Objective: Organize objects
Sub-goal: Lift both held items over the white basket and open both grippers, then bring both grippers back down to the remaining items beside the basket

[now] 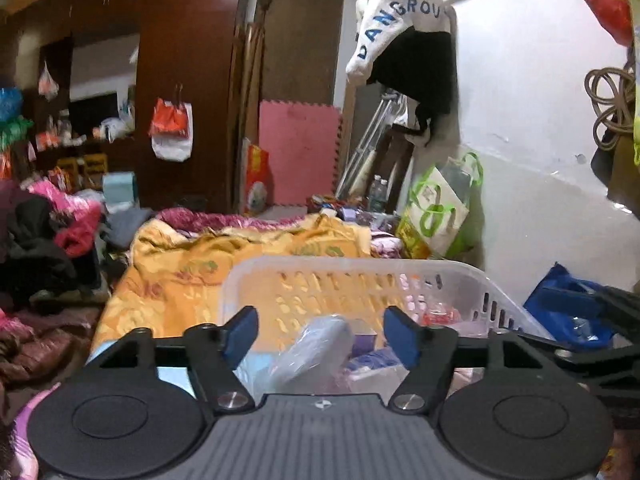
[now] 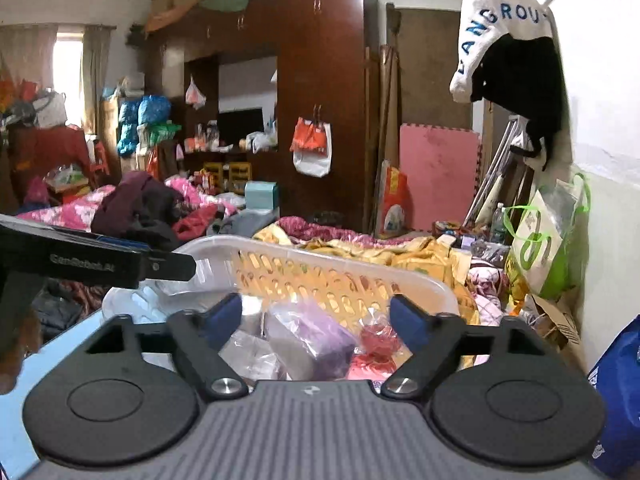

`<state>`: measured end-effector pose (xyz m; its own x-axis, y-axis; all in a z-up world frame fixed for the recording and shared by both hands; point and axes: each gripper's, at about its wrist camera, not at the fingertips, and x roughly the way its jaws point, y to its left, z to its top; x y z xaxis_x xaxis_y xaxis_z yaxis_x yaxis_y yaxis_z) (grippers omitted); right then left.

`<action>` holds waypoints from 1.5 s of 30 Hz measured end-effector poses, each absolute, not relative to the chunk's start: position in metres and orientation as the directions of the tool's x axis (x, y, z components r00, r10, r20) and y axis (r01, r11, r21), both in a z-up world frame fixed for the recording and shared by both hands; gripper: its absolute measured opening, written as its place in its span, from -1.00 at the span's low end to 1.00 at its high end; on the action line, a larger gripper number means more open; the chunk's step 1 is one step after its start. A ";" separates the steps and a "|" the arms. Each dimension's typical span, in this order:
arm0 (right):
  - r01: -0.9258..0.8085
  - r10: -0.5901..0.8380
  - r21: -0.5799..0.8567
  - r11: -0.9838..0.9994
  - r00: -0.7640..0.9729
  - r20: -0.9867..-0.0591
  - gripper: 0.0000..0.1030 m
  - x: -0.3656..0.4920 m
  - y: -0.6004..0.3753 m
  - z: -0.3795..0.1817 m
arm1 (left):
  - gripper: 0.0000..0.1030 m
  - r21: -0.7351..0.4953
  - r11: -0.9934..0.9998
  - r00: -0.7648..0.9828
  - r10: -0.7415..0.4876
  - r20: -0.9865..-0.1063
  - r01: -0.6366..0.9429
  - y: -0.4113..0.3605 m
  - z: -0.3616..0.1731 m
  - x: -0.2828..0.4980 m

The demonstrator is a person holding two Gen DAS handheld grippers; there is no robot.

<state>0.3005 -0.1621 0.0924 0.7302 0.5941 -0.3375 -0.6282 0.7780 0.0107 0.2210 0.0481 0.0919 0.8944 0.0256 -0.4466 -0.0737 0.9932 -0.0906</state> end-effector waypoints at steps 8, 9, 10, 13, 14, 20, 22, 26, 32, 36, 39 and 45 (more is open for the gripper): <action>-0.665 0.640 0.001 0.747 0.718 -0.274 1.00 0.222 -0.221 0.061 | 0.73 -0.107 0.992 0.938 -0.095 -0.334 0.062 0.048 0.061 0.117; -0.661 0.631 0.008 0.750 0.711 -0.311 1.00 0.221 -0.225 0.045 | 0.73 -0.094 0.993 0.932 -0.102 -0.349 0.073 0.047 0.051 0.110; -0.649 0.610 0.008 0.761 0.712 -0.348 1.00 0.227 -0.224 0.035 | 0.73 -0.080 0.994 0.922 -0.102 -0.374 0.078 0.047 0.038 0.106; -0.613 0.543 0.010 0.790 0.692 -0.476 0.76 0.256 -0.216 -0.001 | 0.73 -0.037 0.997 0.902 -0.073 -0.426 0.063 0.046 0.008 0.107; -0.608 0.536 0.029 0.793 0.674 -0.509 0.70 0.267 -0.213 -0.009 | 0.73 -0.023 0.998 0.893 -0.057 -0.446 0.052 0.047 0.001 0.112; -0.617 0.540 0.072 0.784 0.620 -0.569 0.62 0.291 -0.189 -0.024 | 0.73 -0.045 0.999 0.861 -0.023 -0.508 -0.001 0.061 -0.016 0.126; -0.626 0.537 0.058 0.778 0.614 -0.578 0.55 0.290 -0.184 -0.030 | 0.73 -0.043 0.999 0.858 -0.008 -0.514 -0.016 0.064 -0.018 0.125; -0.633 0.534 0.044 0.773 0.611 -0.585 -0.03 0.286 -0.186 -0.030 | 0.73 -0.021 1.000 0.841 -0.007 -0.541 -0.006 0.058 -0.025 0.132; -0.619 0.562 0.102 0.779 0.617 -0.551 -0.05 0.275 -0.209 -0.027 | 0.73 0.020 1.000 0.836 -0.008 -0.549 0.023 0.035 -0.028 0.138; -0.606 0.543 0.089 0.790 0.626 -0.560 -0.05 0.270 -0.212 -0.032 | 0.73 0.022 0.998 0.824 -0.030 -0.566 0.051 0.015 -0.028 0.145; -0.599 0.538 0.080 0.797 0.644 -0.545 -0.05 0.267 -0.212 -0.031 | 0.73 0.029 0.998 0.832 -0.029 -0.554 0.054 0.004 -0.026 0.148; -0.594 0.526 0.059 0.802 0.656 -0.541 -0.05 0.266 -0.211 -0.031 | 0.27 0.012 1.000 0.819 0.017 -0.574 -0.012 0.002 -0.028 0.155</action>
<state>0.2659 -0.2107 -0.0315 0.6564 0.5257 -0.5411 -0.5940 0.8023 0.0589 0.1555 0.0024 -0.0283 0.8188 0.0166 -0.5739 -0.0118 0.9999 0.0121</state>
